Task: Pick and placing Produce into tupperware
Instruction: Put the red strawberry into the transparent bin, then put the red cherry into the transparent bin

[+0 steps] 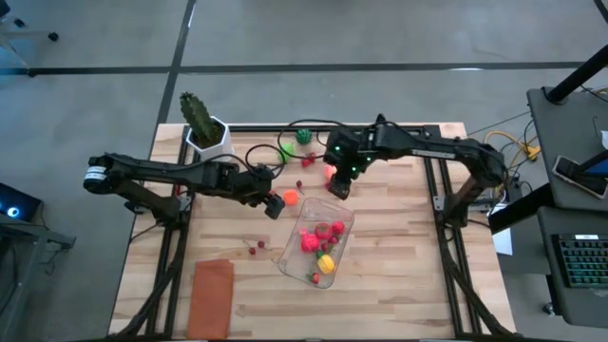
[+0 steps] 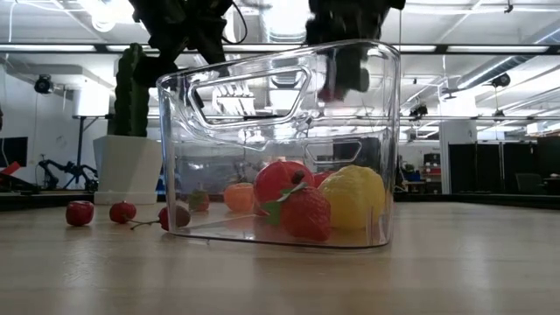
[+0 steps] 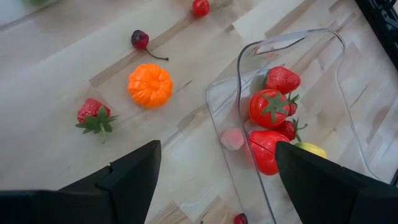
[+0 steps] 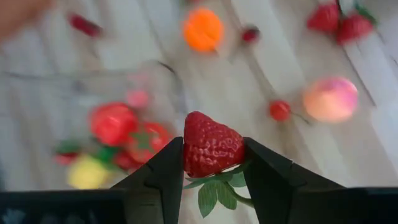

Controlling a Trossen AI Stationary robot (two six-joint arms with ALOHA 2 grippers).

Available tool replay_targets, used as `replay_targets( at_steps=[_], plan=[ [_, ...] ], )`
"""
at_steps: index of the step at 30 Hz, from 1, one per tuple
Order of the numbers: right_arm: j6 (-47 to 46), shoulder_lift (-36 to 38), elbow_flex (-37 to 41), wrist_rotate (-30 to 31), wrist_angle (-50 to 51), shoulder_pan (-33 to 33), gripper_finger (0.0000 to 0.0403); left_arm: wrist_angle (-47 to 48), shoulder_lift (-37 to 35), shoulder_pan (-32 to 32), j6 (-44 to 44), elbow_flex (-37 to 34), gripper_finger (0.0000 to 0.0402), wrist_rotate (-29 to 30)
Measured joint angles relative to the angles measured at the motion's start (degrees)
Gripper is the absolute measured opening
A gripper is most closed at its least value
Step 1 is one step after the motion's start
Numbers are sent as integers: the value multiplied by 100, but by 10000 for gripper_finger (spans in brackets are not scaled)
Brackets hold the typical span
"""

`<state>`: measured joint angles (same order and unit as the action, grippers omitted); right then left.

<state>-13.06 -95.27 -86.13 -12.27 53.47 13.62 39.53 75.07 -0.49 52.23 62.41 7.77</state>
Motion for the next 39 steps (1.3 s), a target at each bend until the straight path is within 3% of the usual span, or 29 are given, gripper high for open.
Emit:
replay_targets(
  at_steps=[4, 11, 25, 28, 32, 35, 39],
  plan=[
    [-290, 50, -139, -751, -233, -234, 141, 4, 0, -25, 142, -6, 299, 4],
    [-258, -145, -317, -1276, -220, -768, 141, 55, 0, -187, 49, -54, 299, 2],
    [-1313, -302, -297, -1298, 30, -1597, 141, 37, 0, -496, -550, -174, 299, 209],
    [-1632, -391, -286, -969, 31, -1739, 141, 40, 0, -514, -640, -254, 299, 214],
    [-1629, -535, -260, 8, 14, -1927, 158, 39, 0, -526, -747, -363, 299, 209],
    [-1653, -657, -258, 724, 3, -2041, 196, 47, 0, -535, -810, -387, 299, 158],
    [-1764, -705, -258, 1166, 31, -2054, 259, 46, -11, -578, -968, -396, 299, -65]
  ],
)
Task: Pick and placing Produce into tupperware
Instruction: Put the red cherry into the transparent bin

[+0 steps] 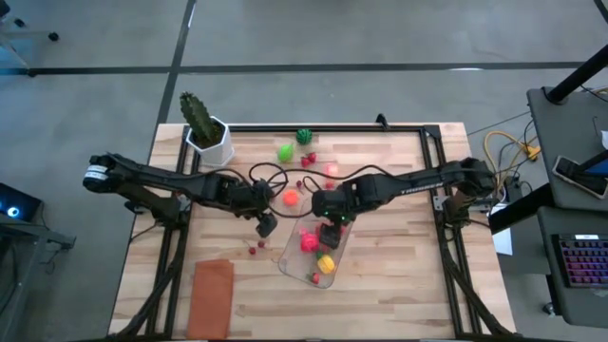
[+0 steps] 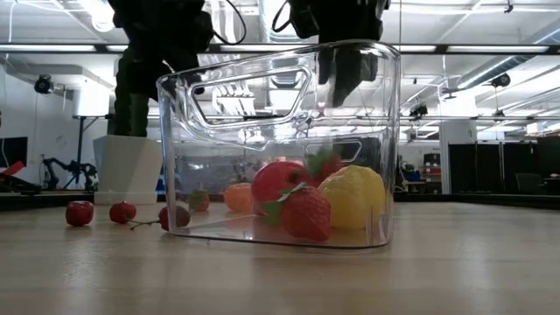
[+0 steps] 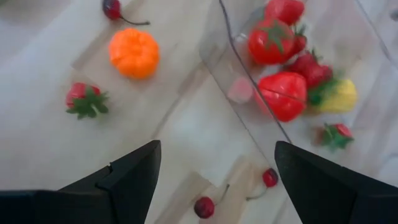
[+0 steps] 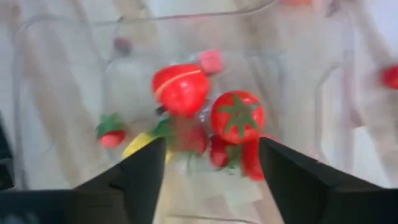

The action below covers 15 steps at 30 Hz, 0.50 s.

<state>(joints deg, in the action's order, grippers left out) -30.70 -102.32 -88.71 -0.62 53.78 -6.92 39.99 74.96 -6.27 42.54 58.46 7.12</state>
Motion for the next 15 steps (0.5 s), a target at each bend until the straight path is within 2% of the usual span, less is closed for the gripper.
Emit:
replay_targets(
  at_steps=[7, 11, 15],
  plan=[
    [-292, 281, 2, 792, -9, 44, 336, 29, -7, -268, -299, -515, 299, -377],
    [-113, 550, 0, 1193, -13, 70, 351, 50, -8, -856, -657, -1033, 299, -439],
    [419, 749, 0, 1268, -13, 190, 353, 17, 9, -1669, -85, -1364, 299, -460]
  ],
)
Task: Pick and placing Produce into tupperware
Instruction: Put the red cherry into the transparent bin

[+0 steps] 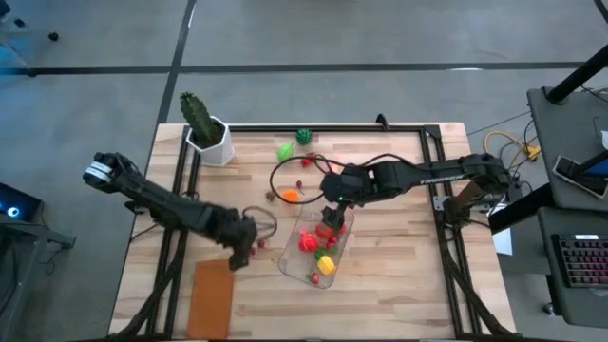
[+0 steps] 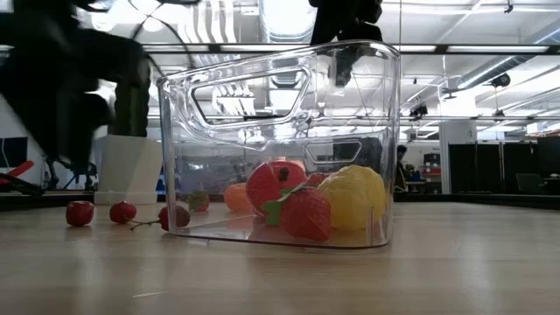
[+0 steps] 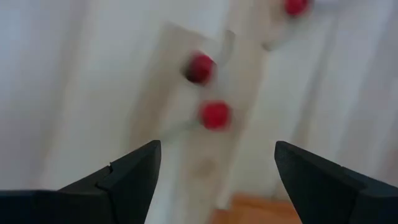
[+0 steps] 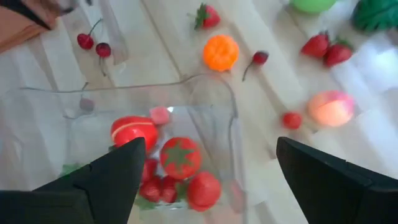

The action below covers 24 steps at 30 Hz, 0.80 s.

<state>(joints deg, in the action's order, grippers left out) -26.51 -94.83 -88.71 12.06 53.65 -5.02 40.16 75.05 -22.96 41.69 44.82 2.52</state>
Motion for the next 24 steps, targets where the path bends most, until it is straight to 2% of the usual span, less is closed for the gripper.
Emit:
replay_targets(
  at_steps=[4, 7, 10, 18, 24],
  plan=[
    [415, 49, 0, -1, 1, 171, 346, -216, 121, -586, 146, 13, 299, 281],
    [663, 56, 0, -7, 3, 265, 341, -476, 253, -701, -189, 62, 299, 748],
    [854, 57, 0, -43, 7, 308, 335, -568, 458, -706, -328, 57, 299, 966],
    [1142, 57, 0, -44, 9, 309, 329, -543, 1147, -704, -358, 65, 295, 927],
    [1190, 57, 0, -44, 9, 309, 329, -556, 1405, -702, -496, 146, 254, 920]
  ],
)
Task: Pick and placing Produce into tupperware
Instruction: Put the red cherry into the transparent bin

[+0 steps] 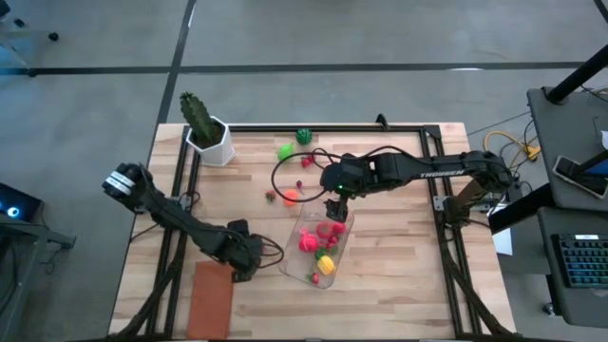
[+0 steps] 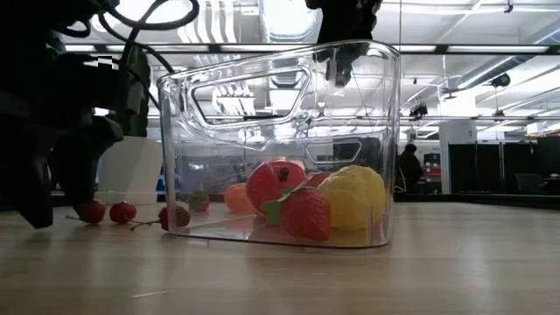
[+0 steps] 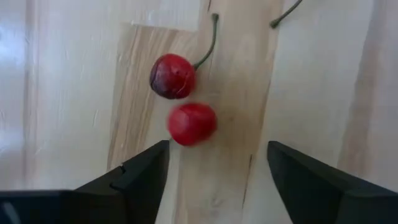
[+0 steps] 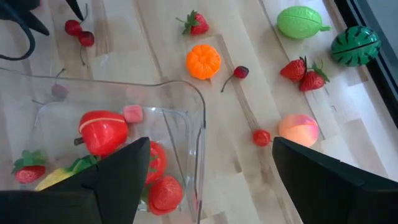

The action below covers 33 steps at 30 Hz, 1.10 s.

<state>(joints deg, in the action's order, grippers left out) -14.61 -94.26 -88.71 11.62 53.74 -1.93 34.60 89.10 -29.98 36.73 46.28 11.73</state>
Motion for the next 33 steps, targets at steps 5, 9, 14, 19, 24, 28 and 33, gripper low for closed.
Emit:
replay_targets(
  at_steps=[5, 9, 14, 19, 24, 28, 33],
  plan=[
    [33, 0, 0, 0, -1, 0, 329, -7, 57, 12, 3, 0, 210, 43],
    [33, 0, 0, 0, -2, 0, 329, -4, 51, 78, 3, -2, 180, 81],
    [33, 0, 0, 0, -1, 0, 329, 11, -1, 166, 16, 78, 159, 82],
    [33, 0, 0, 0, 0, 0, 329, -120, -9, 205, -10, -11, 157, 81],
    [45, 0, 19, -2, -2, 20, 329, -161, -9, 276, -2, -70, 157, 98],
    [116, 0, 36, -2, -3, 43, 329, -206, -9, 382, 0, -68, 149, 257],
    [121, 0, 52, -2, -4, 67, 329, -314, -11, 515, -1, -83, 115, 291]
  ],
)
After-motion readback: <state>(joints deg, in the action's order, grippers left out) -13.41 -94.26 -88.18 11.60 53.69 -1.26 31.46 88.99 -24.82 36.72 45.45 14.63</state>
